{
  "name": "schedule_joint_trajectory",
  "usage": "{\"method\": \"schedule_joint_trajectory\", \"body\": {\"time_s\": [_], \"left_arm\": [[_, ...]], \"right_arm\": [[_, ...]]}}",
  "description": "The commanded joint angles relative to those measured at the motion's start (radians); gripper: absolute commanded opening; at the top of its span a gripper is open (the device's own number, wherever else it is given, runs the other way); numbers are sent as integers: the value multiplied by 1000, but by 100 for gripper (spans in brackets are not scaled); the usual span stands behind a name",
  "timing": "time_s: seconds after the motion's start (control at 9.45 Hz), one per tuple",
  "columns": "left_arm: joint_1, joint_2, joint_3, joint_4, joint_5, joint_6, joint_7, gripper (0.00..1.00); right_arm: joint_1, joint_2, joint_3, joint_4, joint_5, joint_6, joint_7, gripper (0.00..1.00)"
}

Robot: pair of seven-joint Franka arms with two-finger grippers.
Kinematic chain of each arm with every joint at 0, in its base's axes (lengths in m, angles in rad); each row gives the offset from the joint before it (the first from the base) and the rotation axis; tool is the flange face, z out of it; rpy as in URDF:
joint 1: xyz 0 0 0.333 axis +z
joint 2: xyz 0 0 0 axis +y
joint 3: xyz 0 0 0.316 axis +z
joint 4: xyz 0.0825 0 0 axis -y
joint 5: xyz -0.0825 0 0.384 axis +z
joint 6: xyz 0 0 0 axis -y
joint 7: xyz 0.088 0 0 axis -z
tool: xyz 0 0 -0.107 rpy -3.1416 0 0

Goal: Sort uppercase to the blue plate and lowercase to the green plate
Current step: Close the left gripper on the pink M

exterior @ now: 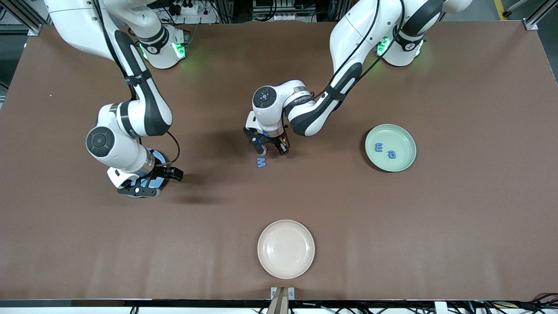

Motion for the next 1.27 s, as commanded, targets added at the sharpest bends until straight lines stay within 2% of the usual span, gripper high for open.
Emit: {"method": "schedule_joint_trajectory", "body": {"time_s": [0.0,0.21,0.32,0.85,1.16], "left_arm": [[10,-33,-5,-48,14,13,-9,54],[10,-33,-11,-49,11,13,-31,37],[10,-31,-13,-49,12,13,-31,32],[21,-44,-13,-42,9,12,-22,30],[33,-96,-14,-42,-73,-23,1,30]], "right_arm": [[4,11,-1,18,-16,0,3,100],[4,11,-1,18,-16,0,3,100],[5,11,-1,18,-16,0,3,100],[5,9,-1,17,-16,-6,12,100],[21,9,-1,18,-11,-2,18,100]]}}
